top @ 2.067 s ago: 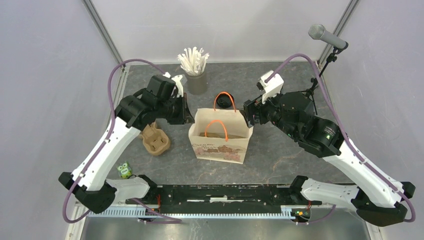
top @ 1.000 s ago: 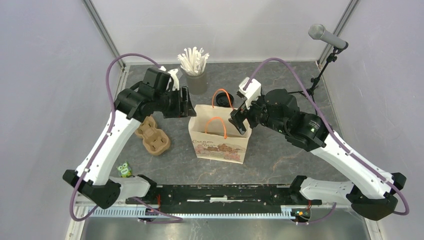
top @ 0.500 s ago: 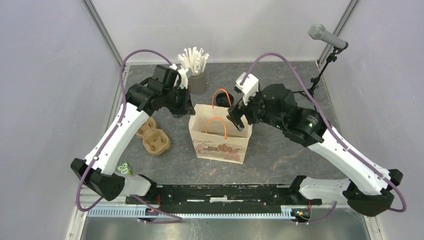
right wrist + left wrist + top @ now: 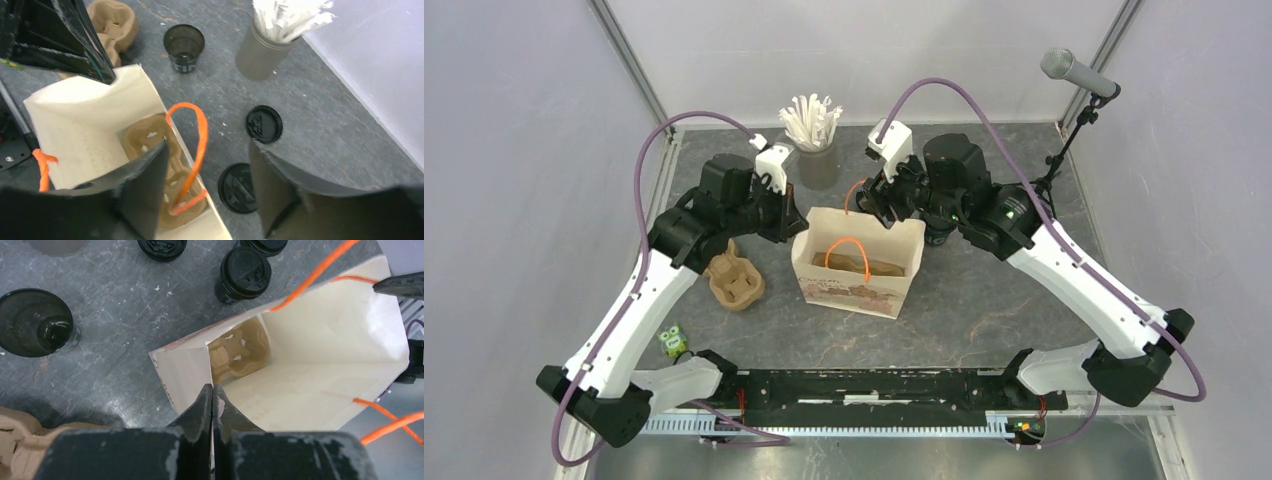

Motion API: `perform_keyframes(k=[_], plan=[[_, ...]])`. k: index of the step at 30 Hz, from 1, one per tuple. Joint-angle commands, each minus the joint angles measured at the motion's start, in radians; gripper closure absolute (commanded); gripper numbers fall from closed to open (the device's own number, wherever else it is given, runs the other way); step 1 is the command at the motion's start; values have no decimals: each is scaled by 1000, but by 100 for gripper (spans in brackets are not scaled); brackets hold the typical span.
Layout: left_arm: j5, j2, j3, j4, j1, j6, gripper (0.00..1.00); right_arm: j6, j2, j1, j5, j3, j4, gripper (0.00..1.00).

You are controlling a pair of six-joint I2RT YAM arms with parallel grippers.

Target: Pack the takeout coffee

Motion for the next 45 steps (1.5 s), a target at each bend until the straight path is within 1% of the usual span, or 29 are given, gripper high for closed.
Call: perform_keyframes(k=[1, 2, 3, 4, 5, 6, 7, 9, 10, 11, 14, 17, 22, 24, 25, 27, 28, 29, 30, 32, 34, 35, 37, 39, 40, 41, 42, 44, 45], plan=[[35, -52, -71, 145, -3, 52, 98, -67, 19, -5, -149, 37, 125, 50], [32, -56, -79, 148, -2, 46, 98, -69, 21, -6, -181, 45, 131, 60], [27, -60, -82, 147, -2, 35, 98, -66, 18, -5, -203, 48, 140, 67], [17, -64, -78, 135, -3, 20, 91, -61, 13, -5, -231, 45, 154, 73], [8, -65, -66, 113, -3, 5, 81, -55, 6, -4, -270, 34, 171, 79], [-13, -71, -54, 88, -3, -19, 67, -48, -3, -5, -310, 16, 191, 85], [-32, -78, -41, 53, -3, -42, 60, -32, -14, -2, -353, -2, 208, 90], [-25, -100, -24, -4, -2, -87, 45, 3, -36, 9, -372, -43, 232, 99], [-10, -118, -22, -31, -3, -116, 37, 12, -47, 20, -372, -66, 236, 100], [4, -130, -20, -58, -2, -143, 34, 13, -61, 35, -362, -85, 235, 100], [46, -159, -13, -165, -2, -200, 32, -14, -85, 96, -303, -124, 213, 100], [76, -170, -29, -237, -3, -198, 30, -16, -76, 128, -256, -106, 200, 100], [4, -144, -38, -295, -3, -136, 30, 30, -46, 145, -238, -68, 251, 100], [-43, -125, -22, -295, -2, -117, 32, 43, -40, 150, -239, -68, 283, 100], [-65, -114, -11, -293, -2, -109, 36, 45, -39, 150, -240, -72, 298, 100], [-96, -100, 13, -284, -2, -83, 56, 40, -32, 152, -238, -75, 337, 100], [-98, -99, 21, -268, -2, -65, 69, 31, -25, 151, -232, -69, 359, 100], [-106, -101, 26, -250, -2, -53, 78, 23, -18, 152, -219, -60, 376, 100], [-118, -102, 34, -235, -3, -45, 84, 14, -10, 152, -203, -45, 400, 100], [-143, -106, 41, -204, -2, -27, 92, 1, 2, 151, -161, -22, 444, 100], [-165, -113, 35, -178, -2, -19, 97, -13, 8, 150, -146, -9, 472, 100], [-169, -122, 23, -158, -2, -18, 98, -20, 8, 150, -148, -7, 475, 100], [-149, -156, -24, -103, -2, -14, 98, -45, 1, 151, -180, -21, 476, 100], [-142, -206, -87, -58, -3, -30, 97, -66, -21, 151, -248, -71, 476, 100], [-144, -234, -117, -51, -2, -39, 96, -80, -39, 151, -290, -109, 478, 100], [-144, -257, -143, -46, -2, -53, 93, -93, -54, 152, -340, -151, 479, 100], [-135, -285, -162, -47, -2, -65, 86, -100, -70, 152, -381, -185, 479, 100], [-99, -325, -199, -54, -2, -89, 59, -108, -93, 151, -451, -236, 475, 100], [-74, -341, -215, -60, -2, -99, 47, -104, -101, 151, -462, -255, 472, 100]])
